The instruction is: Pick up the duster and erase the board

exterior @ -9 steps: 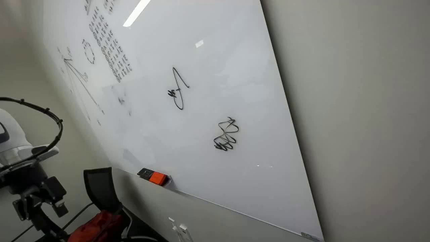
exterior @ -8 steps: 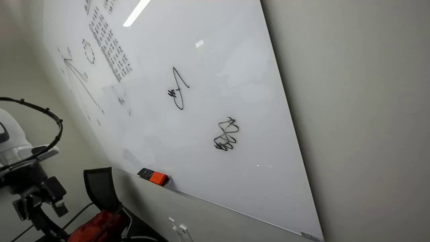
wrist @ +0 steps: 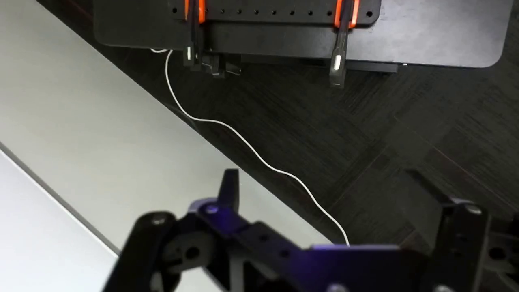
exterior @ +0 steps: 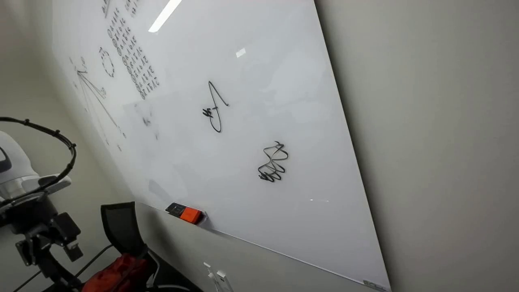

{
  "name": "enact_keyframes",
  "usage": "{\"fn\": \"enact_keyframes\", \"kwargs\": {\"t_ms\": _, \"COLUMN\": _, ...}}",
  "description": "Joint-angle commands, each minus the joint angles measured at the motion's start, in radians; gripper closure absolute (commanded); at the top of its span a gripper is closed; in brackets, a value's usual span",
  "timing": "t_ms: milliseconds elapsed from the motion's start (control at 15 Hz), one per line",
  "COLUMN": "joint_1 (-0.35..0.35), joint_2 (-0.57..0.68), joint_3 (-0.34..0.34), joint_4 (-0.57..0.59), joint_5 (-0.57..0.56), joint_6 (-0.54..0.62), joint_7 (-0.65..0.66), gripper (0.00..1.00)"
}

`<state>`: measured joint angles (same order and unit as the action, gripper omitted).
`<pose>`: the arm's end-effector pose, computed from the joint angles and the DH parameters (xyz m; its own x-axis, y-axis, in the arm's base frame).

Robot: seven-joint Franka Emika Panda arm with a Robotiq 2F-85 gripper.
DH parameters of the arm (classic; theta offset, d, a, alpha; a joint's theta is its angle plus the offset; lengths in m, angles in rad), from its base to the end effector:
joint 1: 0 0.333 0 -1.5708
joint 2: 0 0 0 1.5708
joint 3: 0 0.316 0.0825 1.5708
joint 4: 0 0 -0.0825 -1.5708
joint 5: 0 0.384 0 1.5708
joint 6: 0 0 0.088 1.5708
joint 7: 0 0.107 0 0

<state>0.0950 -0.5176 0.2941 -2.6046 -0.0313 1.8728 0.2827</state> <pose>0.3303 0.1293 0.4005 0.9839 0.0445 -0.1733 0.0839 -0.9702 0.2274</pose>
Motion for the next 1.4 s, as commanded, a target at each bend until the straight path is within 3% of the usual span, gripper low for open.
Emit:
{"fn": "enact_keyframes", "kwargs": {"t_ms": 0, "joint_1": 0.004, "joint_2": 0.024, "joint_3": -0.014, "joint_4": 0.031, "joint_5": -0.083, "joint_6": 0.02, "joint_7": -0.003, "gripper": 0.0}}
{"fn": "enact_keyframes", "kwargs": {"t_ms": 333, "joint_1": 0.0, "joint_2": 0.092, "joint_3": -0.048, "joint_4": 0.119, "joint_5": -0.304, "joint_6": 0.076, "joint_7": -0.149, "gripper": 0.0}}
{"fn": "enact_keyframes", "kwargs": {"t_ms": 733, "joint_1": 0.015, "joint_2": 0.2, "joint_3": -0.164, "joint_4": 0.214, "joint_5": -0.387, "joint_6": 0.21, "joint_7": -0.519, "gripper": 0.0}}
{"fn": "enact_keyframes", "kwargs": {"t_ms": 933, "joint_1": 0.013, "joint_2": 0.233, "joint_3": -0.192, "joint_4": 0.205, "joint_5": -0.444, "joint_6": 0.315, "joint_7": -0.657, "gripper": 0.0}}
{"fn": "enact_keyframes", "kwargs": {"t_ms": 1333, "joint_1": 0.008, "joint_2": 0.227, "joint_3": -0.188, "joint_4": 0.191, "joint_5": -0.439, "joint_6": 0.305, "joint_7": -0.631, "gripper": 0.0}}
